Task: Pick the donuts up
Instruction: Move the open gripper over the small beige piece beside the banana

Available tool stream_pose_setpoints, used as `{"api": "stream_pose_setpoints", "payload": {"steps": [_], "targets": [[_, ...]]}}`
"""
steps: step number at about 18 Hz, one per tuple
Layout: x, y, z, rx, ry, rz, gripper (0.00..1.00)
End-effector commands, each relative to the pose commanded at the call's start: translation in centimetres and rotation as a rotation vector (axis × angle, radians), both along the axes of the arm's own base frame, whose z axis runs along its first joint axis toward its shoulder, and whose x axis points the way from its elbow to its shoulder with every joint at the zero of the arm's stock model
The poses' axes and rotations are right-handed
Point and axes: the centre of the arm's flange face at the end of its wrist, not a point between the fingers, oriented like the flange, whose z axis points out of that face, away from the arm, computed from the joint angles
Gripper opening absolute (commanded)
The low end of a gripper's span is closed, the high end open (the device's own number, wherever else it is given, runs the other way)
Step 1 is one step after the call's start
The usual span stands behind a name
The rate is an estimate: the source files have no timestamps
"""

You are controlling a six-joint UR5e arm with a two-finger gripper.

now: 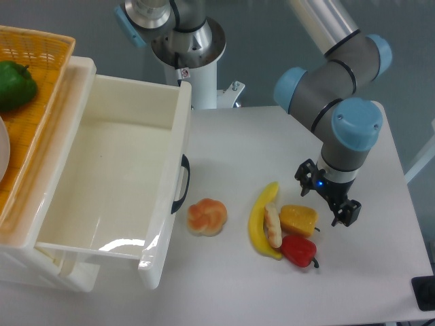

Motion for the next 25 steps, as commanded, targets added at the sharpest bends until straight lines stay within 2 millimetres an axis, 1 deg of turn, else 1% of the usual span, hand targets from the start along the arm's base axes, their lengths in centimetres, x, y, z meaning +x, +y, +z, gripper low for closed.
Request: {"api": "stream_pose_setpoints", "payload": {"steps": [3, 7, 8, 11, 14, 18, 19, 20, 21, 23, 25], "targets": [[0.0, 0.0, 0.0, 0.001, -0.001, 0.000, 1.00], [0.6, 0.1, -1.9, -0.002, -0.017, 0.009, 1.00], [0.7, 0.1, -2.1, 0.002, -0.015, 0.027, 1.00], [1.2, 0.1, -2.7, 0.035, -0.056, 0.156, 1.00], [2.1, 0.1, -3.4, 0.047, -0.088, 0.195, 1.00], [3.0, 0.1, -3.5, 0.098, -0.142, 0.263, 1.00], [3.1, 0.0, -3.2, 0.117, -0.158, 0.292, 1.00], [2.8, -0.6, -2.1, 0.134, -0.156, 0.322, 1.00], [2.8, -0.8, -1.8, 0.141, -0.161, 0.339, 1.00], [3.4, -0.8, -1.6, 0.149, -0.187, 0.381, 1.00], [4.3, -0.2, -2.1, 0.142, -0.210, 0.422, 1.00]]}}
